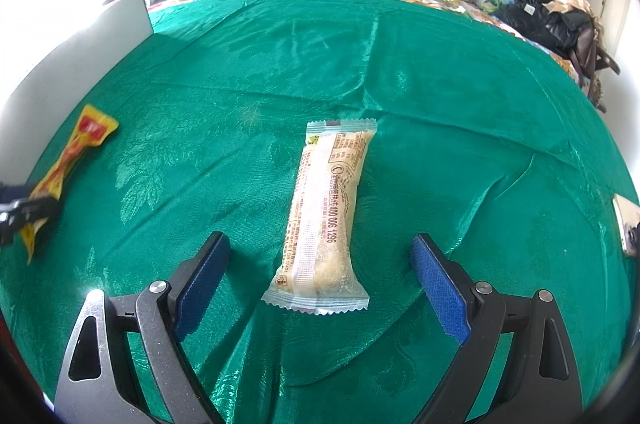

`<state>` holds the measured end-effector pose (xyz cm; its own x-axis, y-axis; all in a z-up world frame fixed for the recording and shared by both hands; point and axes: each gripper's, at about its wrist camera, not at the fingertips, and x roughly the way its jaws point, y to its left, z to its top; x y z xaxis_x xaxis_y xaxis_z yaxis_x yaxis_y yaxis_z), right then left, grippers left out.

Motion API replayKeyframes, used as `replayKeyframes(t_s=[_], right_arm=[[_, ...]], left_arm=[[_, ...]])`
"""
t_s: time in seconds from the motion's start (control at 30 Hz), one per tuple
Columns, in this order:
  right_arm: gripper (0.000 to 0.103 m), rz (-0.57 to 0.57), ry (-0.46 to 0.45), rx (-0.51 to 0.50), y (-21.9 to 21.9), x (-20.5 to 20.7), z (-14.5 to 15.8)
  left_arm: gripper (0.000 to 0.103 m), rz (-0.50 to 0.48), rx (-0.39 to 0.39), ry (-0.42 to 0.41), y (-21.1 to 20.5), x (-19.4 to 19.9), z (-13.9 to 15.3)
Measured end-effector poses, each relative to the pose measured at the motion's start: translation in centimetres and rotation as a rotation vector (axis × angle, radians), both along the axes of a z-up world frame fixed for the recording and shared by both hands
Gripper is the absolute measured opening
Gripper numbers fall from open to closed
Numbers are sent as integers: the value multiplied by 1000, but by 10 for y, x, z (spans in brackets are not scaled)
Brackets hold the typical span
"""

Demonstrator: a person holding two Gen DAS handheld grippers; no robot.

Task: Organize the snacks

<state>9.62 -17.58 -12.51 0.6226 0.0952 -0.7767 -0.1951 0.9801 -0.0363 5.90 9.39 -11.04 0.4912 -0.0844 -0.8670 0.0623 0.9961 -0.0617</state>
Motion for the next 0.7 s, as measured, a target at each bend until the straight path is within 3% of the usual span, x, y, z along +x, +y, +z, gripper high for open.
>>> replayKeyframes(t_s=[0.03, 0.07, 0.13, 0.23, 0.7], right_arm=[[94, 0, 0, 0, 0, 0, 0], [94, 0, 0, 1, 0, 0, 0], [94, 1, 0, 0, 0, 0, 0], [94, 0, 0, 0, 0, 0, 0], [92, 35, 25, 15, -6, -17, 3]], left_arm=[[85, -3, 6, -5, -1, -2, -3], [99, -7, 13, -2, -2, -3, -7], [103, -27, 64, -34, -6, -7, -12], [103, -34, 46, -73, -3, -10, -14], [103, -30, 45, -100, -1, -17, -15]])
